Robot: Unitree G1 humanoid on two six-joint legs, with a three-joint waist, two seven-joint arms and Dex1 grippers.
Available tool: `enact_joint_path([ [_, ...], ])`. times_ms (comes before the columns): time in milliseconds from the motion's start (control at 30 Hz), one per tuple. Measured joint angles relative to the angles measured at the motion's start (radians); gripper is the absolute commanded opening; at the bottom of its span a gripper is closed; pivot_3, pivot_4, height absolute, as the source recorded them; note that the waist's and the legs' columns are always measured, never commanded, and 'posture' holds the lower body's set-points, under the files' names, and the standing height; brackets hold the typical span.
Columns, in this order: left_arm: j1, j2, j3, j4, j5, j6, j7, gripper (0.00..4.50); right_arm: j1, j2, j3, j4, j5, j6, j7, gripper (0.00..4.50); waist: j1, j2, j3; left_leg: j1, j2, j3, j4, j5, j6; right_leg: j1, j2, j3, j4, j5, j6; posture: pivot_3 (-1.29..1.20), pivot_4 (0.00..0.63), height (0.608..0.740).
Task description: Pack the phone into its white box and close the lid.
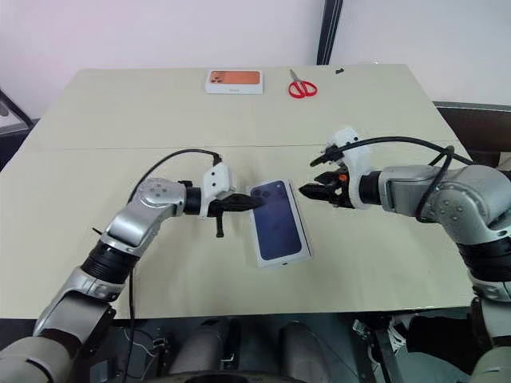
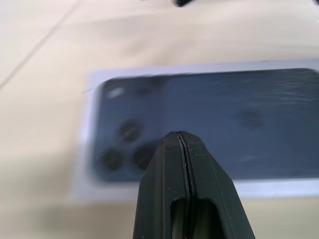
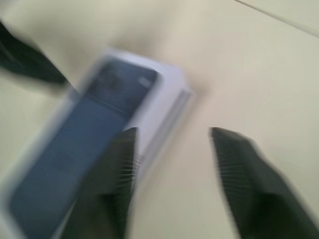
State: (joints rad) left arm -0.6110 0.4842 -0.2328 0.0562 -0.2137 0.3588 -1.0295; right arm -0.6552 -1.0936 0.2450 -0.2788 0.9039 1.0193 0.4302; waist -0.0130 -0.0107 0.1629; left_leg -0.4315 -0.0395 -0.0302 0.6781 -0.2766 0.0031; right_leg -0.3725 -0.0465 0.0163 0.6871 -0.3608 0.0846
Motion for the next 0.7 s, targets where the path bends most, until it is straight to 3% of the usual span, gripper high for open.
enact_joint_path([
  [33,0.013,0.031,0.022,-0.024,-0.012,0.007,-0.01,0.0,0.01,-0.033,0.041,-0.023,-0.089,-0.055,0.062,0.34,0.0,0.0,0.0,0.0,0.0,0.0,0.0,0.0,0.0,0.0,0.0,0.0,0.0,0.0,0.0,0.0,0.15,0.74],
  [67,0.022,0.05,0.028,-0.036,-0.016,0.008,-0.016,0.0,0.017,-0.048,0.06,-0.034,-0.131,-0.079,0.09,0.07,0.0,0.0,0.0,0.0,0.0,0.0,-0.001,0.0,0.0,0.0,0.0,0.0,0.0,0.0,0.0,0.0,0.15,0.74],
  [167,0.076,0.128,0.032,-0.081,-0.017,0.01,-0.067,0.0,0.039,-0.081,0.149,-0.083,-0.337,-0.207,0.222,0.07,0.0,0.001,0.0,0.0,0.0,0.0,-0.001,0.0,-0.001,0.0,0.0,0.0,-0.001,0.0,0.0,0.0,0.15,0.74],
  [300,0.096,0.154,0.003,-0.097,-0.003,0.0,-0.104,0.0,0.044,-0.069,0.208,-0.087,-0.514,-0.297,0.306,0.07,0.007,0.001,0.0,0.0,0.0,0.0,0.001,0.0,-0.001,0.0,0.0,0.0,0.0,0.0,0.0,0.0,0.15,0.74],
  [700,0.009,0.089,-0.187,-0.056,0.16,-0.074,-0.14,0.0,0.056,0.037,0.216,-0.089,-0.757,-0.344,0.422,0.07,0.002,0.001,0.0,0.0,0.0,0.0,0.001,0.0,-0.001,0.0,0.0,0.0,0.0,0.0,0.0,0.0,0.15,0.74],
])
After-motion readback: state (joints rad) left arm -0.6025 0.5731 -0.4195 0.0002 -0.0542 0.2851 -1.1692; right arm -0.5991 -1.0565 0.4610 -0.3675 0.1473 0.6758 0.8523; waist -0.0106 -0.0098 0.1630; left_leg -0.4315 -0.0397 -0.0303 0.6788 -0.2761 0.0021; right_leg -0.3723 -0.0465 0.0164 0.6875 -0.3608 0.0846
